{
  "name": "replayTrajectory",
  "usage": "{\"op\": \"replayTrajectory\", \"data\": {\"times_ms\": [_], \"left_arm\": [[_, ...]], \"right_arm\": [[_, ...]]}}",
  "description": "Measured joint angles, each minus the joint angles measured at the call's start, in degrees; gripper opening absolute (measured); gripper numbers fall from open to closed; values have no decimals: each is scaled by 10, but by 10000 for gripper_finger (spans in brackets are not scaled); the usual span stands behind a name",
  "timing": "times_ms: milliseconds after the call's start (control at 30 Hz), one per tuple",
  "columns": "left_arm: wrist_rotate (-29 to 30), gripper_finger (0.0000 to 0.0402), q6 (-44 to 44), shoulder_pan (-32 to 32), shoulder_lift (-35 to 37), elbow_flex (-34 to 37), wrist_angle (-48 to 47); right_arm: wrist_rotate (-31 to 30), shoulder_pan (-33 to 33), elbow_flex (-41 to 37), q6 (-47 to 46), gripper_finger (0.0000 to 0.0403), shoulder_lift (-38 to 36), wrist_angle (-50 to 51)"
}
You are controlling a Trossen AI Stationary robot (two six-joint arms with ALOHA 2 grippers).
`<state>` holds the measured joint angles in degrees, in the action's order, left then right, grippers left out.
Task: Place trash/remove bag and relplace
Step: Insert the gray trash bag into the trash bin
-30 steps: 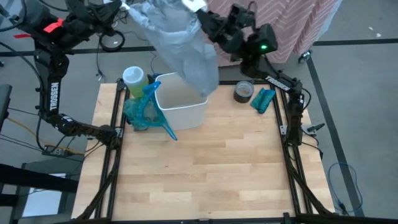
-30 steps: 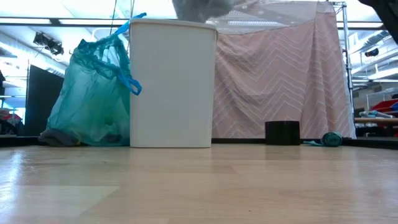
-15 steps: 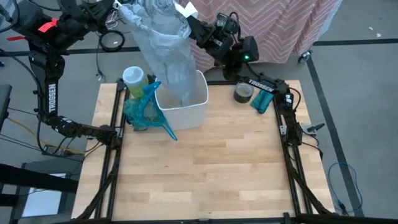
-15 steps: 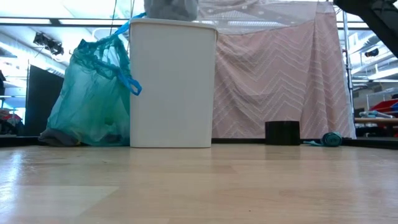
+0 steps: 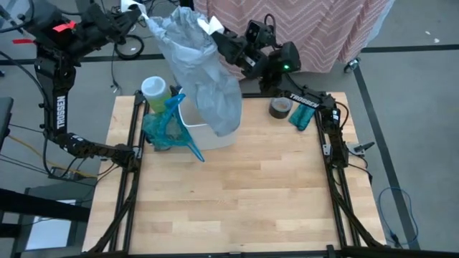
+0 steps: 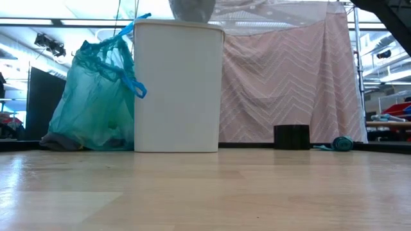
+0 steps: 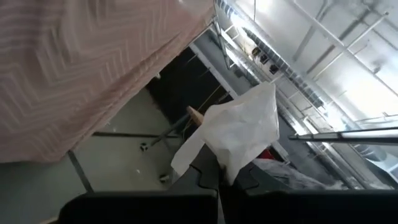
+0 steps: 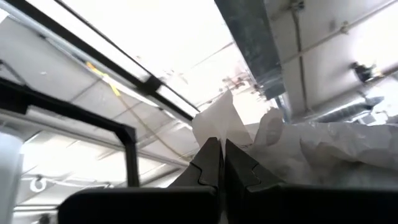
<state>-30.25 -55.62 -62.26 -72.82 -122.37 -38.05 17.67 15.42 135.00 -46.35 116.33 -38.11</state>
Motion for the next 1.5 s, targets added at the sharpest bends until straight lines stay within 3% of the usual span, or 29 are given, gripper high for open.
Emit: {"op": "replayTrajectory", "data": {"times_ms": [333, 633, 867, 1167, 1500], "left_arm": [[1, 3, 1, 0, -3, 0, 105], [-19, 3, 19, 0, -11, 0, 41], [-27, 3, 88, 1, -15, 0, -28], [-17, 3, 89, 0, -12, 0, -4], [-12, 3, 101, -17, -8, 0, 14]], "right_arm": [[-1, 27, 0, 10, 0, 0, 4], [24, 34, 0, 11, 0, 0, 38], [71, 22, 0, 26, 0, 0, 63], [62, 19, 0, 28, 0, 1, 66], [93, 16, -2, 5, 0, 11, 23]]}}
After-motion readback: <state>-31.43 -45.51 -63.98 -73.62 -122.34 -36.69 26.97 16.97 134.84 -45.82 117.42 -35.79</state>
